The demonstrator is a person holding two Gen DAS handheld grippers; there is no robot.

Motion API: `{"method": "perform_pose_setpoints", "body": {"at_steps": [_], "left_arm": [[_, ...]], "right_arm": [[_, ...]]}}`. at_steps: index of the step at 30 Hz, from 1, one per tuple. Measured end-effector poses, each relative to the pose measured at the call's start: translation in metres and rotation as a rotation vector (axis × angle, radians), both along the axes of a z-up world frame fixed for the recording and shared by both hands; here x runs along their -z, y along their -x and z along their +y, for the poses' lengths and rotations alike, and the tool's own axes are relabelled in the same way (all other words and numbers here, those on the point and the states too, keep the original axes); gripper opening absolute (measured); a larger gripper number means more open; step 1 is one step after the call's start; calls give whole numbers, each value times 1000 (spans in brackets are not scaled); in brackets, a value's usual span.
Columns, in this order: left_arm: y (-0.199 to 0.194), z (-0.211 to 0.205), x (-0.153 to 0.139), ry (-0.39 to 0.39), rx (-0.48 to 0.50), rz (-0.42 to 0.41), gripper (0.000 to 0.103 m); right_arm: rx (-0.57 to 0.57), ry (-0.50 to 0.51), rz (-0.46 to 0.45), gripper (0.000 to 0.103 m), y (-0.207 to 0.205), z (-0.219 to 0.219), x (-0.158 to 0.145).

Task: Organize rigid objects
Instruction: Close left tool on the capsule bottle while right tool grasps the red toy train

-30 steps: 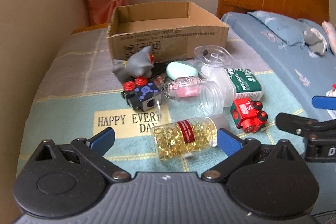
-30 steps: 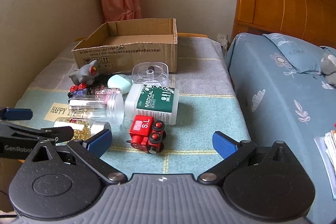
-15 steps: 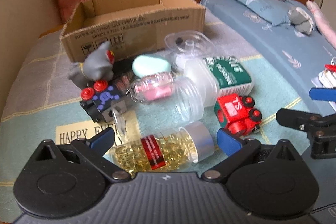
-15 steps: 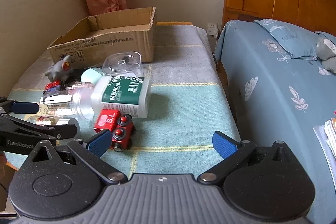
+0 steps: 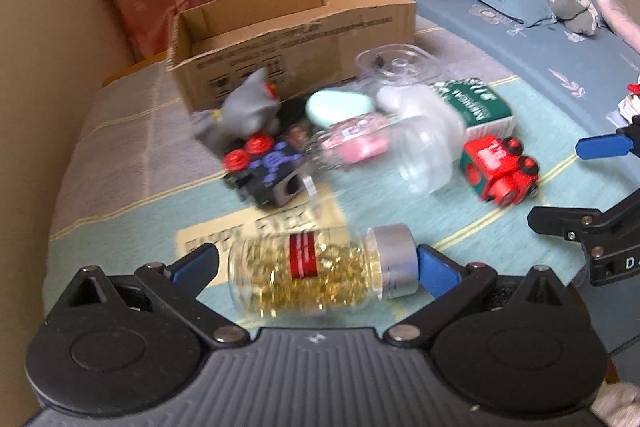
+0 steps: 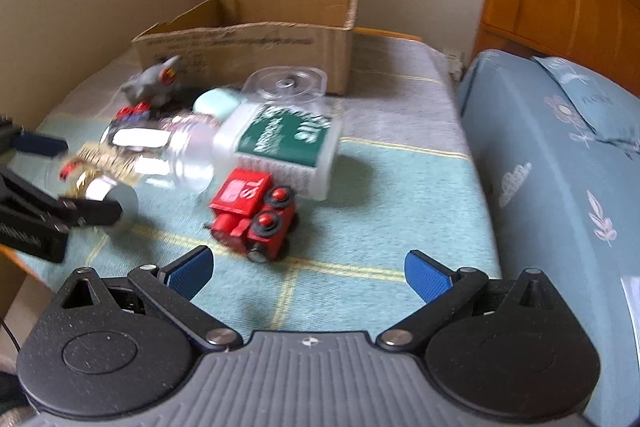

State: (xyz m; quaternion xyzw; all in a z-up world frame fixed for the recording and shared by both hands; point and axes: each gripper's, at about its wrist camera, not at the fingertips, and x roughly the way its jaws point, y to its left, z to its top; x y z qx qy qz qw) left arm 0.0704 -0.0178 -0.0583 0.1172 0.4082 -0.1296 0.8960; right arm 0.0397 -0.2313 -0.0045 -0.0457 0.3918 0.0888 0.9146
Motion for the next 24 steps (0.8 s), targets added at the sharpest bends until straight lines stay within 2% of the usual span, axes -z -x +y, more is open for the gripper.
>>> {"method": "perform_pose_setpoints", "body": {"at_steps": [6,9,11,14,19,24], "left_arm": [[3,15,12,-2,1,1,102],[-1,13,20,-2,9,7,103],[-4,15,22,36,13,1,102],[-12,24,26,113,-6,42,103],[-14,28,26,115,19,33,103],[-13,28,25,111,36,13,102]], "right_arm": [[-63,34,27,103,-6,16,17],[-81,19,27,103,-9,18,20],[-98,21,24,103,-12,20,20],[-114,18,8,103,-13,20,21],[-103,8,-48,103,-15,23,25],[-96,3,-58,103,-23,29,26]]}}
